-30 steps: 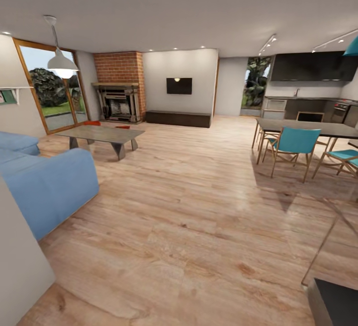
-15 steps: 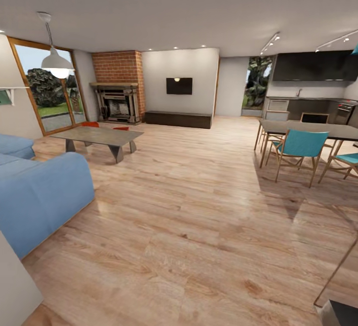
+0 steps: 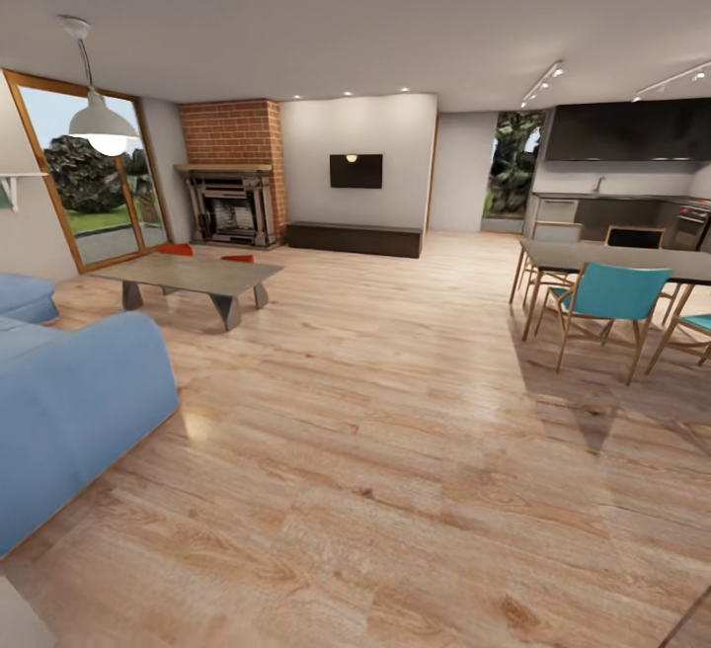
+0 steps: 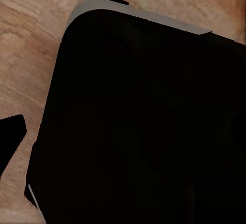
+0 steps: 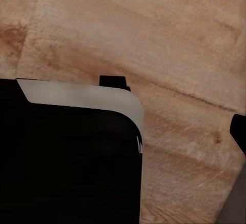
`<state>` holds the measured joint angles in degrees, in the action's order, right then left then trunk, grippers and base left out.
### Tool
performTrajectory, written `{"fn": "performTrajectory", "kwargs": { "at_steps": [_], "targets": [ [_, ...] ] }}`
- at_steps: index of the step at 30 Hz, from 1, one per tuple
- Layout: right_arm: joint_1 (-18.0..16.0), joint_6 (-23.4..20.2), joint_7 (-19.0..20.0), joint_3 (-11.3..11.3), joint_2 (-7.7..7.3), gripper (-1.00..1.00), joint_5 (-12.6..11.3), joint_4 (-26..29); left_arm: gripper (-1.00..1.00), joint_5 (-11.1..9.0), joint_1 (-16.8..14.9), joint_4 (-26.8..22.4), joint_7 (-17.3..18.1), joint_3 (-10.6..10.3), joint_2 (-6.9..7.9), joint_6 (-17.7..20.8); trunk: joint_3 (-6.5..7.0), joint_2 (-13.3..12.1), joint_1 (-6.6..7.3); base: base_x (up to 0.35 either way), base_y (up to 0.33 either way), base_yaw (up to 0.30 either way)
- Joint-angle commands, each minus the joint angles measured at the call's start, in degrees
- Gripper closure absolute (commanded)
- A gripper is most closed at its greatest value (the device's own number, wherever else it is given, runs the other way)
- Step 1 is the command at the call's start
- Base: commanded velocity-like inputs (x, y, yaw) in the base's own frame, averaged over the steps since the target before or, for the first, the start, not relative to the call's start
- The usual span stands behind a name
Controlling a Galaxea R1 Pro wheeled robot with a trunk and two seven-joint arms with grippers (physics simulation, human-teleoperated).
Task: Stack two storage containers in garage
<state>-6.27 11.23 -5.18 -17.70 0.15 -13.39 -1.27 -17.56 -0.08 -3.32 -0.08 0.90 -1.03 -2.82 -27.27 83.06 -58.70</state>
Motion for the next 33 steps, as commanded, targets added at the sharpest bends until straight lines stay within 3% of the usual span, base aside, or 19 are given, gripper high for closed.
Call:
{"fn": "performTrajectory", "kwargs": {
  "at_steps": [1, 33],
  "targets": [
    [-0.1, 0.3, 0.0, -0.5, 0.02, -1.0, -0.5, -0.1, -1.0, -0.2, 0.0, 0.0, 0.0, 0.1, 0.0, -0.1, -0.05, 0.0, -0.03, 0.322, 0.0, 0.0],
    [-0.1, 0.2, -0.9, -0.4, 0.11, -1.0, -0.5, -0.1, -1.0, -0.4, 0.0, -0.1, 0.0, 0.4, 0.06, -0.2, -0.05, 0.0, -0.03, 0.322, 0.0, 0.0]
  ]
}}
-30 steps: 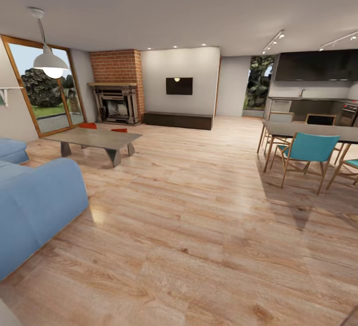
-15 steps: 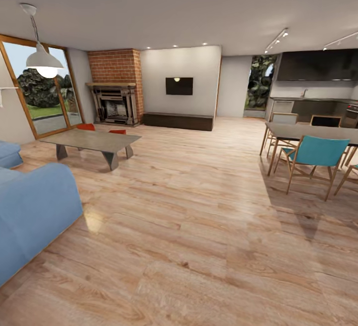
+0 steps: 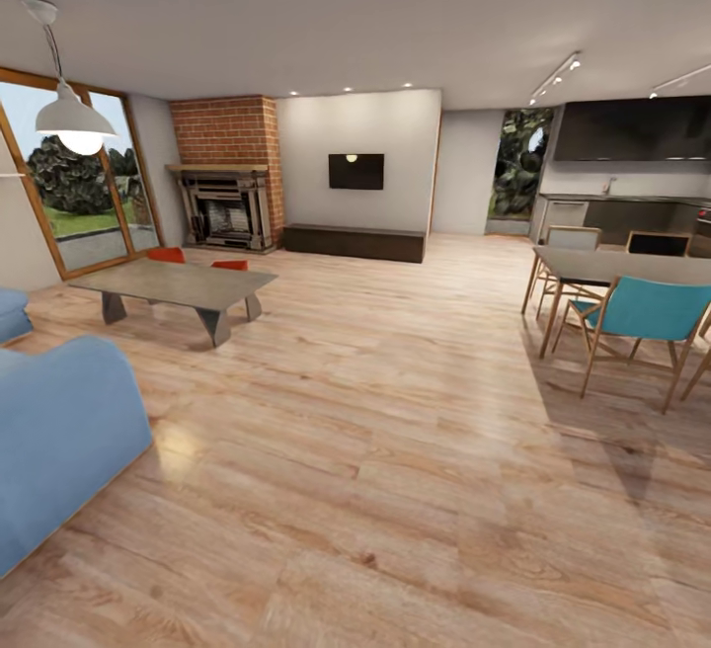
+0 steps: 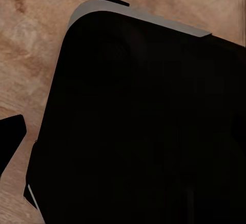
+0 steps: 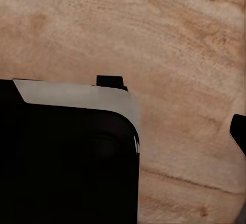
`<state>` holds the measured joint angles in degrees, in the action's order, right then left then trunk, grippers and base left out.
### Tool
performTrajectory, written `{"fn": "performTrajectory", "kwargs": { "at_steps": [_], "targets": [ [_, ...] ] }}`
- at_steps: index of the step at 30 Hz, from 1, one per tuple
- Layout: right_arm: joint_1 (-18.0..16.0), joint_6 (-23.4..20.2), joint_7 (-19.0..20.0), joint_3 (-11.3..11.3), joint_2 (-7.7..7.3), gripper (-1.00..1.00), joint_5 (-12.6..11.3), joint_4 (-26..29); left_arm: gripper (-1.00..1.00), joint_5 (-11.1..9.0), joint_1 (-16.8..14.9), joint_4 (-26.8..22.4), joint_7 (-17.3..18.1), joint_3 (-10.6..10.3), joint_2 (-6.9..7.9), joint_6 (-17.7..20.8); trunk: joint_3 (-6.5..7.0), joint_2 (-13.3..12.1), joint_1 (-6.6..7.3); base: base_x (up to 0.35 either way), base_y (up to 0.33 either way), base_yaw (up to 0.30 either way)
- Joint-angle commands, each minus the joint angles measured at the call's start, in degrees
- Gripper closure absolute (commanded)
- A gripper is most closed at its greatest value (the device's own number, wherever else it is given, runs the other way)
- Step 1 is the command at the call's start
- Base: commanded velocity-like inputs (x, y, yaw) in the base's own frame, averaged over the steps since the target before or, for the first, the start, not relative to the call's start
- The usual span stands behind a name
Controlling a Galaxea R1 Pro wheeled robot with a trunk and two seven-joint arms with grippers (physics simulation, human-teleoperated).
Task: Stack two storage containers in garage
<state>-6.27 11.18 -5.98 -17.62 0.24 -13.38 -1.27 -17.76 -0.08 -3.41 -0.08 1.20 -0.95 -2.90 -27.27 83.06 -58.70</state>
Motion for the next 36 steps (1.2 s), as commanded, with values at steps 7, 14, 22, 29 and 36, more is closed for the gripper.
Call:
{"fn": "performTrajectory", "kwargs": {
  "at_steps": [7, 14, 22, 29, 36],
  "targets": [
    [-0.1, 0.2, 0.0, -0.5, -0.03, -1.0, -0.5, -0.1, -1.0, -0.2, 0.0, 0.0, 0.0, 0.1, -0.01, -0.2, -0.05, 0.0, -0.03, 0.322, 0.0, 0.0],
    [-0.1, 0.3, 0.0, -0.5, -0.05, -1.0, -0.5, -0.1, -1.0, -0.2, 0.0, 0.0, 0.0, 0.2, 0.01, -0.2, -0.05, 0.0, -0.03, 0.322, 0.0, 0.0],
    [-0.1, 0.2, 0.0, -0.5, -0.04, -1.0, -0.5, -0.1, -1.0, -0.2, 0.0, 0.0, 0.0, 0.2, -0.01, -0.2, -0.05, 0.0, -0.03, 0.322, 0.0, 0.0],
    [-0.1, 0.2, 0.1, -0.5, -0.05, -1.0, -0.5, -0.1, -1.0, -0.2, 0.0, 0.0, 0.0, 0.2, 0.01, -0.2, -0.05, 0.0, -0.03, 0.322, 0.0, 0.0],
    [-0.1, 0.3, 0.1, -0.5, -0.04, -1.0, -0.5, -0.1, -1.0, -0.2, 0.0, 0.0, 0.0, 0.2, 0.07, -0.2, -0.05, 0.0, -0.03, 0.322, 0.0, 0.0]
  ]
}}
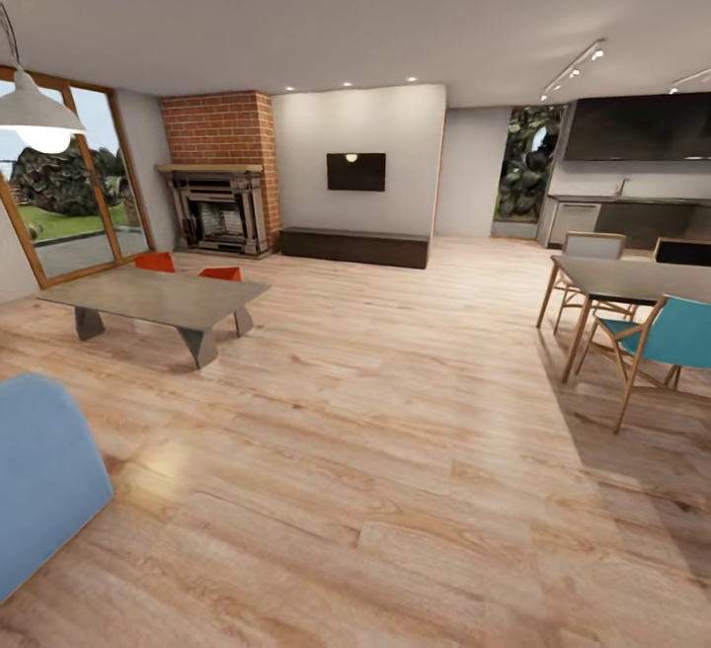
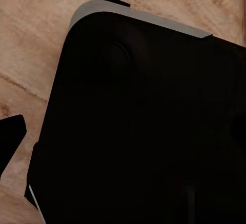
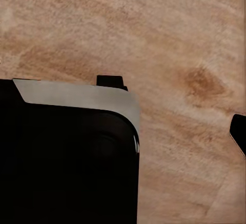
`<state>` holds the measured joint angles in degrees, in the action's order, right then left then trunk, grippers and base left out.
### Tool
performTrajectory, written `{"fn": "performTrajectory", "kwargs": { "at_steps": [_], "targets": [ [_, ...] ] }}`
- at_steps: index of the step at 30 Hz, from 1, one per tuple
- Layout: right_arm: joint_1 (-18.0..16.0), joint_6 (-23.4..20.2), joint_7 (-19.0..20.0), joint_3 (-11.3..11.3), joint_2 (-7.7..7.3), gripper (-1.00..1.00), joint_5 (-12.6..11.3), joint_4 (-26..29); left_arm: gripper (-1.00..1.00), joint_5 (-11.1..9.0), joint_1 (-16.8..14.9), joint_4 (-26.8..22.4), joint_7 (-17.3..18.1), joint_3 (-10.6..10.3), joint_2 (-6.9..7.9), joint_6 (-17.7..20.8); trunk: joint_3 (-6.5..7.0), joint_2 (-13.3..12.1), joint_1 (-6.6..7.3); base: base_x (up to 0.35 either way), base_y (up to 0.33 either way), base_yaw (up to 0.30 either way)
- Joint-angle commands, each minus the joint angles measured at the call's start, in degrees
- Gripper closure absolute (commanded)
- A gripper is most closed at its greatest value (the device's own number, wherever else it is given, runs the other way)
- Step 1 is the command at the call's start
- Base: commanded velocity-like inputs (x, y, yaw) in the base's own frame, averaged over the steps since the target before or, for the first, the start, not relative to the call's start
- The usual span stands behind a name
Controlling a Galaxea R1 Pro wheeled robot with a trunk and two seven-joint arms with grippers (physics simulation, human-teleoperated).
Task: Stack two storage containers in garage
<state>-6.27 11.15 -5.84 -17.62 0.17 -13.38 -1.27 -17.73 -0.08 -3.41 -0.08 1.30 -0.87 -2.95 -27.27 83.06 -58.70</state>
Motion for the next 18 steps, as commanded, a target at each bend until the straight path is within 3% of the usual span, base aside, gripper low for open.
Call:
{"fn": "performTrajectory", "kwargs": {
  "at_steps": [1, 18],
  "targets": [
    [-0.1, 0.3, 0.0, -0.5, 0.01, -1.0, -0.5, -0.1, -1.0, -0.2, 0.0, 0.0, 0.0, 0.1, -0.03, -0.1, -0.05, 0.0, -0.03, 0.322, 0.0, 0.0],
    [-0.1, 0.3, 0.0, -0.5, 0.02, -1.0, -0.5, -0.1, -1.0, -0.3, 0.0, 0.0, 0.0, 0.1, -0.01, -0.1, -0.05, 0.0, -0.03, 0.322, 0.0, 0.0]
  ]
}}
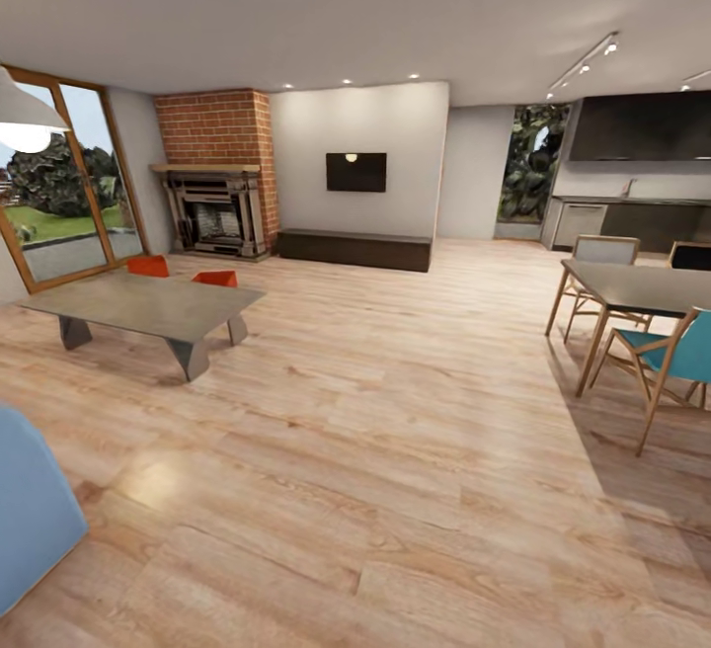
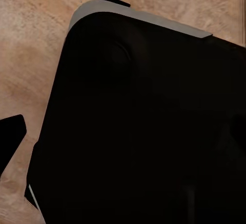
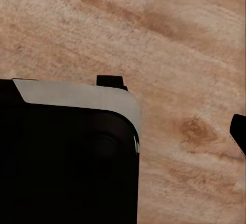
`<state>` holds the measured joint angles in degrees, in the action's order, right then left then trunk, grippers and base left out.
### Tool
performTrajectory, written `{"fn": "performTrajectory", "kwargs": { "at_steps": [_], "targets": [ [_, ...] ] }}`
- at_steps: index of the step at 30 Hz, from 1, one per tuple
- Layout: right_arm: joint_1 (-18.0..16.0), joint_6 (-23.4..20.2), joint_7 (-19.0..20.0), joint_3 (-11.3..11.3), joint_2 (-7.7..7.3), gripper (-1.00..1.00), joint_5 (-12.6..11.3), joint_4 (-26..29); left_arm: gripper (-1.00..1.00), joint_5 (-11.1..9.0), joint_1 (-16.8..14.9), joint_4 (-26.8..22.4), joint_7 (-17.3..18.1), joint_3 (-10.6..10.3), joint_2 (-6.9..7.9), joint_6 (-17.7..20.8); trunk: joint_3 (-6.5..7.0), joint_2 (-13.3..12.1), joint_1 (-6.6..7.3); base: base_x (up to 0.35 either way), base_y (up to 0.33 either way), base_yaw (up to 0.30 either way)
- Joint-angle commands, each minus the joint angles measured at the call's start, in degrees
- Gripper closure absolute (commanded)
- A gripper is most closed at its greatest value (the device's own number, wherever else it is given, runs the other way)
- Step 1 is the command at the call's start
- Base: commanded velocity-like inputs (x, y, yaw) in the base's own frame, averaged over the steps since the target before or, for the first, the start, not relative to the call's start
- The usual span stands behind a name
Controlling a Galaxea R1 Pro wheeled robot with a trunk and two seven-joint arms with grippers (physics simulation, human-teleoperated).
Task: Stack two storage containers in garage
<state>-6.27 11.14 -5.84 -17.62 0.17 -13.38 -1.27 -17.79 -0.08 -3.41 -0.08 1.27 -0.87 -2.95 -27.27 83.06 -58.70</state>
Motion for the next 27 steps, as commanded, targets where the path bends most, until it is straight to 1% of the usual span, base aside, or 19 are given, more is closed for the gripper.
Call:
{"fn": "performTrajectory", "kwargs": {
  "at_steps": [1, 21, 27],
  "targets": [
    [-0.1, 0.3, 0.0, -0.5, 0.04, -1.0, -0.5, -0.1, -1.0, -0.2, 0.0, 0.0, 0.0, 0.1, -0.01, -0.1, -0.05, 0.0, -0.03, 0.322, 0.0, 0.0],
    [-0.1, 0.3, -0.1, -0.5, 0.09, -1.0, -0.5, -0.1, -1.0, -0.2, 0.0, 0.0, 0.0, 0.0, -0.01, -0.1, -0.05, 0.0, -0.03, 0.322, 0.0, 0.0],
    [-0.1, 0.3, 0.5, -0.4, 0.01, -1.0, -0.4, -0.1, -1.0, -0.3, 0.0, 0.0, 0.0, 0.0, 0.06, -0.1, -0.05, 0.0, -0.03, 0.322, 0.0, 0.0]
  ]
}}
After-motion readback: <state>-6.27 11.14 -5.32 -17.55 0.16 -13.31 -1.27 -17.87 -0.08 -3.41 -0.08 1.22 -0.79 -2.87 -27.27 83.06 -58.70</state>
